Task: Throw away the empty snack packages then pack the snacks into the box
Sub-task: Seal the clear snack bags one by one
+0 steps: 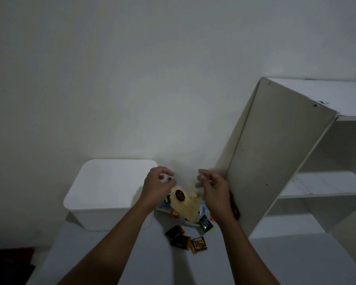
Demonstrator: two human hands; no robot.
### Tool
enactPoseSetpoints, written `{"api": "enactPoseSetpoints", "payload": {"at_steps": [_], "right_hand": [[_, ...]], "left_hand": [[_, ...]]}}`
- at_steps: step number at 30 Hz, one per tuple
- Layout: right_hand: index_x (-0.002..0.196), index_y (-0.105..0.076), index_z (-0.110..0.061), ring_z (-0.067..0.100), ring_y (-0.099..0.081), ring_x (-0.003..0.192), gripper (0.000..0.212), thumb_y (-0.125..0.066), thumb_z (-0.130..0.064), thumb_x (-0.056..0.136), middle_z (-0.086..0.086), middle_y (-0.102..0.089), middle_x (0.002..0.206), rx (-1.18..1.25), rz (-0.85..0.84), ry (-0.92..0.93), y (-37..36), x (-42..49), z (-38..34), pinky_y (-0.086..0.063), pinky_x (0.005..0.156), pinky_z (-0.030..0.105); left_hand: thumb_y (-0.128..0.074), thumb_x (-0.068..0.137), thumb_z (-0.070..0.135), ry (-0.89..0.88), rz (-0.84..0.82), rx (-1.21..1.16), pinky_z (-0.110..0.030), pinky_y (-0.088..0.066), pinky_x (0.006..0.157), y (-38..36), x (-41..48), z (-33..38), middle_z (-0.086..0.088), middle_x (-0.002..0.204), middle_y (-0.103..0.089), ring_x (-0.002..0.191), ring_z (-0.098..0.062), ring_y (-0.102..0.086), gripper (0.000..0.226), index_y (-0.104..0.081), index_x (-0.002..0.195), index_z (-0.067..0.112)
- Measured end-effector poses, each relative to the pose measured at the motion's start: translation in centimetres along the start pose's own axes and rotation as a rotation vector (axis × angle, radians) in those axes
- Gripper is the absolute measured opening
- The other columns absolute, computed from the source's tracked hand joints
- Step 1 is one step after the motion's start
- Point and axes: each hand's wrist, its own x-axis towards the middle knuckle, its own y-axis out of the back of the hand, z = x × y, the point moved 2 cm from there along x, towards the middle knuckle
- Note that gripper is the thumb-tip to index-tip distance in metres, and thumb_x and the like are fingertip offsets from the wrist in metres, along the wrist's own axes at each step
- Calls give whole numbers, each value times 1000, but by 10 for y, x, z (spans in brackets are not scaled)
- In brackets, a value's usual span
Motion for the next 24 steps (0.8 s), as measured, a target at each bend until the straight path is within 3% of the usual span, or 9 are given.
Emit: {"api": "enactPoseSetpoints", "payload": {"at_steps": [3,6,11,14,16,19,22,24], "right_hand": [[106,-69,-13,23,-67,82,19,-51,-9,101,13,-67,97,82,-108,-212,8,-4,26,-61,73,50],[108,-68,-9,26,-66,84,20,-49,-10,103,15,-67,99,123,-158,-434,7,-18,57,-59,65,41],[104,-66,-11,27,-69,75,10,-60,-15,97,19,-70,96,57,-177,-620,-12,-67,119,-59,65,41],[114,-61,-17,31,-68,85,27,-66,-8,89,23,-69,106,-49,-345,-727,-21,-99,151,-58,78,55],[124,-54,-17,32,-68,86,42,-64,1,88,19,-68,103,-97,-421,-756,-23,-116,163,-58,76,56],[130,-40,-26,26,-65,85,58,-61,8,89,8,-62,98,-135,-483,-793,-25,-134,172,-59,64,40],[143,-42,-18,23,-62,98,63,-66,-2,86,4,-61,110,-387,-601,-653,-28,-145,185,-56,82,38],[146,-41,-16,18,-56,108,66,-68,-9,87,9,-58,126,-576,-702,-537,-28,-152,187,-47,87,25]], "left_hand": [[-74,82,4,98,-148,-30,-21,-48,83,1,-28,-48,-1,116,-62,102,-14,-61,21,-68,87,23],[-71,84,-1,244,-244,-105,-14,-50,65,-1,-59,-86,-4,105,-70,87,-13,-65,23,-70,98,18],[-75,79,-4,439,-160,-153,-26,-58,68,3,-93,-146,-11,114,-69,83,-15,-69,29,-72,103,12],[-75,78,-8,541,-161,-178,-22,-54,58,6,-110,-169,-7,117,-62,85,-16,-66,44,-66,118,9],[-77,76,-7,563,-189,-124,-28,-57,69,6,-118,-186,-9,123,-58,96,-22,-64,53,-63,123,12],[-80,74,-2,574,-244,23,-40,-54,93,7,-130,-209,-13,133,-54,114,-26,-57,59,-60,127,15],[-87,68,8,584,-294,200,-42,-48,103,8,-143,-225,-13,140,-50,124,-27,-51,73,-55,133,15],[-94,56,20,579,-350,339,-35,-41,107,10,-149,-232,-13,144,-47,129,-27,-48,94,-50,138,9]]}}
